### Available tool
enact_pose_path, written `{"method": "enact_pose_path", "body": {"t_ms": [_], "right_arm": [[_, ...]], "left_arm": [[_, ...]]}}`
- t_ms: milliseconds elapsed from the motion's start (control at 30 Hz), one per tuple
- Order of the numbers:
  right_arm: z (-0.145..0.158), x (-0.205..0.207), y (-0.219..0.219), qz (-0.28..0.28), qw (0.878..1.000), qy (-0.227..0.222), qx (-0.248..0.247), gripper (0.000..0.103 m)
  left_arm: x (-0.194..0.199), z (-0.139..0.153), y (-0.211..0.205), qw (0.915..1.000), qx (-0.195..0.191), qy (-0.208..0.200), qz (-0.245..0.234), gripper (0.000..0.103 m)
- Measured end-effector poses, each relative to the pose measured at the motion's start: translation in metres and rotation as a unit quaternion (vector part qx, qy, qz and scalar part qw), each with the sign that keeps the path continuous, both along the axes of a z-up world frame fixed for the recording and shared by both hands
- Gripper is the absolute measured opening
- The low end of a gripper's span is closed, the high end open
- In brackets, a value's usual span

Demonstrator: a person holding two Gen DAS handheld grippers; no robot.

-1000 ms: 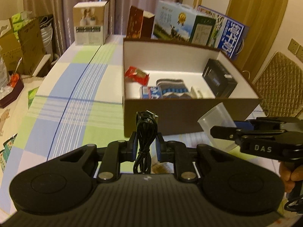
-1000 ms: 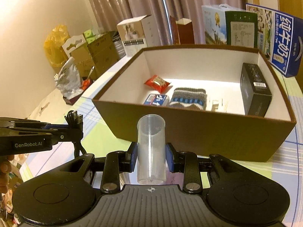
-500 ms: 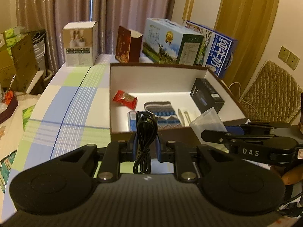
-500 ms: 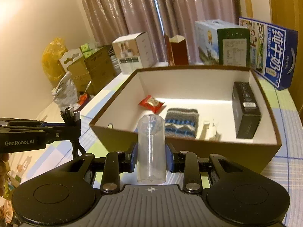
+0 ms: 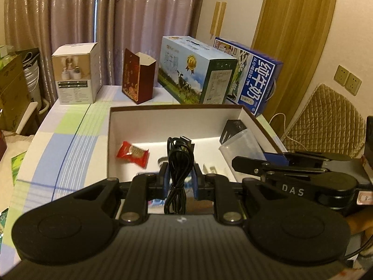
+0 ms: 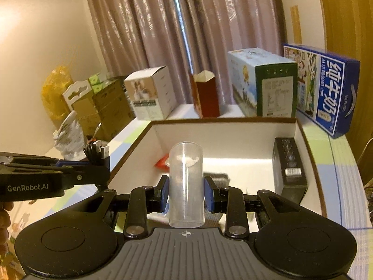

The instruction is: Organize objects

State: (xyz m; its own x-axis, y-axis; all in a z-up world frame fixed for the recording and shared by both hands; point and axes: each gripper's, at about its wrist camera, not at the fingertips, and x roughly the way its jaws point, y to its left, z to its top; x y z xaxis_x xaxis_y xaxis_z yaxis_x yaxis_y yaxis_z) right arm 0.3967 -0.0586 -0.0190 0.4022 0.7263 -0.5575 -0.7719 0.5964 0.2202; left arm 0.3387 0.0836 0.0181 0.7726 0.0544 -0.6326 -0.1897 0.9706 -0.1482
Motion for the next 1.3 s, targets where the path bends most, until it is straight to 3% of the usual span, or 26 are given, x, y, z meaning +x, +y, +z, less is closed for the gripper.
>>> {"method": "enact_pose_path", "body": {"t_ms": [633, 1300], "right_arm": [[-0.016, 0.086, 0.022, -0.046, 0.998, -0.012, -0.041, 0.029], [-0.045, 0.132, 0.037, -0.074, 0.994, 0.016, -0.080, 0.029]], "left_arm": [[0.112, -0.035, 0.020, 0.9987, 0.018, 0.048, -0.008, 0.015], [0.176, -0.096, 0.037, 0.9905, 0.034, 0.133, 0.001, 0.015]]}}
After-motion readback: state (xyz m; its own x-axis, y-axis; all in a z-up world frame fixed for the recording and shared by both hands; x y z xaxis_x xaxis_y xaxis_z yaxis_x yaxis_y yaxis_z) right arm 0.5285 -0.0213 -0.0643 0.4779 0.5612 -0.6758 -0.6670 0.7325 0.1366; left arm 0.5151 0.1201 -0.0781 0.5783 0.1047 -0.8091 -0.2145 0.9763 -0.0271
